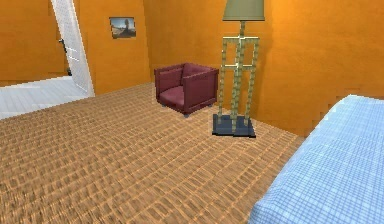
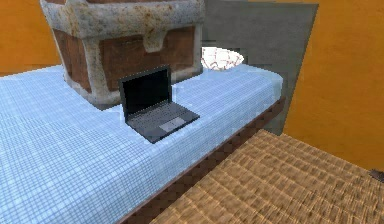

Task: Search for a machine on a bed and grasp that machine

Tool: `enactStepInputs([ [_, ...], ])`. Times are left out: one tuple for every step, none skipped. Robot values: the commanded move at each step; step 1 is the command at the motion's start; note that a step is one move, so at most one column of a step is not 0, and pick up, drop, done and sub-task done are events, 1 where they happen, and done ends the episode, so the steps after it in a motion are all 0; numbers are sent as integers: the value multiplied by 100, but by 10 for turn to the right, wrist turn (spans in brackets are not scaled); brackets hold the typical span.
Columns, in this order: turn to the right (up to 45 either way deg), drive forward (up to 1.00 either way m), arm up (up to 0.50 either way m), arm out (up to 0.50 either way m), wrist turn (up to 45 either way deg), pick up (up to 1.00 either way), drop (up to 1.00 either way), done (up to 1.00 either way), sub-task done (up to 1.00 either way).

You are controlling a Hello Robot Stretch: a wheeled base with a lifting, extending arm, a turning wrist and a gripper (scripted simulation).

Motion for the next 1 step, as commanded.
enactStepInputs([
  [0,0,50,0,0,0,0,0,0],
])
